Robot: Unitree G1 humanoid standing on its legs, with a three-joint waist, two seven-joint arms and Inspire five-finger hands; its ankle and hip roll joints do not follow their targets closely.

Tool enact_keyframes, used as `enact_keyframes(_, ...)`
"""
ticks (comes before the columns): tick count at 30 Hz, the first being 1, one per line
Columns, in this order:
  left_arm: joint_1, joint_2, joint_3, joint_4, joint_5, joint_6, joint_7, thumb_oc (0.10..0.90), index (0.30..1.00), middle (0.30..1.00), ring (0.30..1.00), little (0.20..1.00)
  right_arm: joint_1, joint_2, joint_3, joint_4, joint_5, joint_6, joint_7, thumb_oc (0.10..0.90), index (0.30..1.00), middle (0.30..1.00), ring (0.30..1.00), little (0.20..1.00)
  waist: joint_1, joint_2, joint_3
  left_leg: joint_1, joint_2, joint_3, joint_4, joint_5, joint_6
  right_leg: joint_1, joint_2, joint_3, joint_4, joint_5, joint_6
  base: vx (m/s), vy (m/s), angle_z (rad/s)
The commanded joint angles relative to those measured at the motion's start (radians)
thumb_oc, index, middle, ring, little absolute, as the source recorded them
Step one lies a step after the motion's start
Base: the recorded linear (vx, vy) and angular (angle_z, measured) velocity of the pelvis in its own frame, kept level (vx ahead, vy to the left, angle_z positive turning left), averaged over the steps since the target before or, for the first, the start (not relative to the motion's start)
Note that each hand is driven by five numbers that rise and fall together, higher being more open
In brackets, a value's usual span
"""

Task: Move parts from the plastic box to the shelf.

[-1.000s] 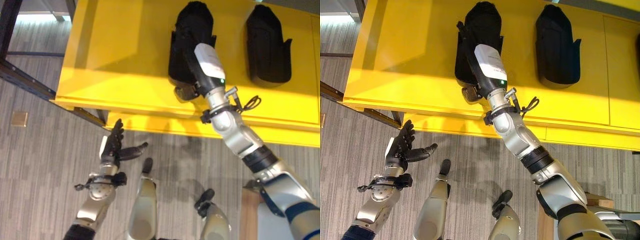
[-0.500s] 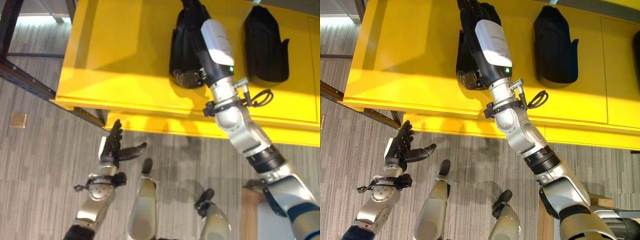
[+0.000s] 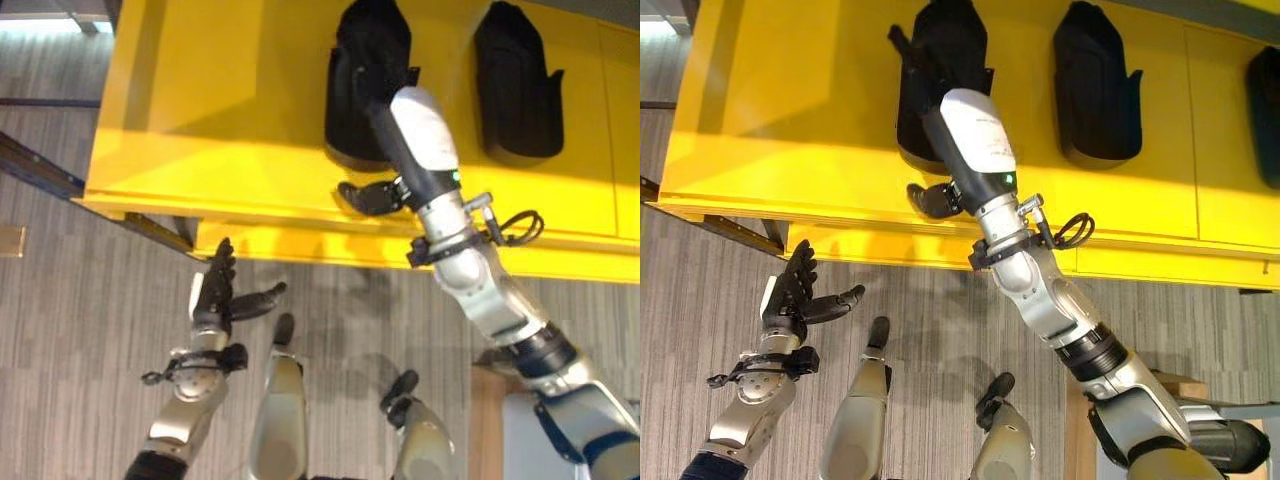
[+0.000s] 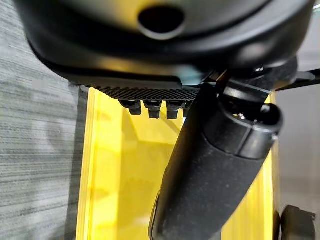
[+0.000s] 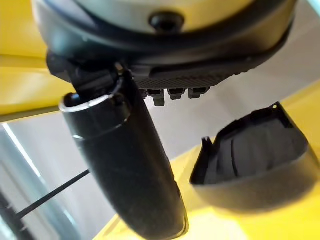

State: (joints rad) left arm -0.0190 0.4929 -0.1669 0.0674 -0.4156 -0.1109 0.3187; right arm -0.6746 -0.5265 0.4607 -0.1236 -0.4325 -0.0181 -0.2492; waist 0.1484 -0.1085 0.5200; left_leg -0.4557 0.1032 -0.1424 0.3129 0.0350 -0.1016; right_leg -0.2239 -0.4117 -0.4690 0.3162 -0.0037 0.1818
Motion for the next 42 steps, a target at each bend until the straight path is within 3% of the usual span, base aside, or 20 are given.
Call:
enact_keyframes(1,0.026,0.012,0.046,-0.127,0.071,-0.071,0.015,0.9,1.0,1.0,1.0,1.0,-0.073,-0.033,-0.016,-0.127,-0.002,-0.113,0.016,0.9,1.0,1.0,1.0,1.0,-0.005,-0.012,-0.069,0.048,0.012,0.095,-0.046,-0.009,0.057,-0.026,0.014,0.051,0.078,0.04,-0.023,-0.02,0.008,-0.04)
enact_keyframes(9,0.056,0.012,0.057,-0.14,0.086,-0.069,0.011,0.9,1.0,1.0,1.0,1.0,0.057,-0.07,0.001,-0.174,0.067,-0.147,0.071,0.9,1.0,1.0,1.0,1.0,-0.027,-0.038,-0.078,0.064,0.024,0.104,-0.068,0.002,0.05,-0.019,0.026,0.061,0.052,0.05,-0.02,-0.02,-0.007,-0.09)
enact_keyframes(42,0.066,-0.006,0.075,-0.122,0.108,-0.077,0.025,0.9,1.0,1.0,1.0,1.0,0.12,-0.048,0.078,-0.025,-0.041,-0.123,0.109,0.9,1.0,1.0,1.0,1.0,-0.029,-0.048,-0.079,0.081,0.03,0.105,-0.074,0.0,0.049,-0.008,0.032,0.062,0.048,0.06,-0.011,0.0,-0.001,-0.01)
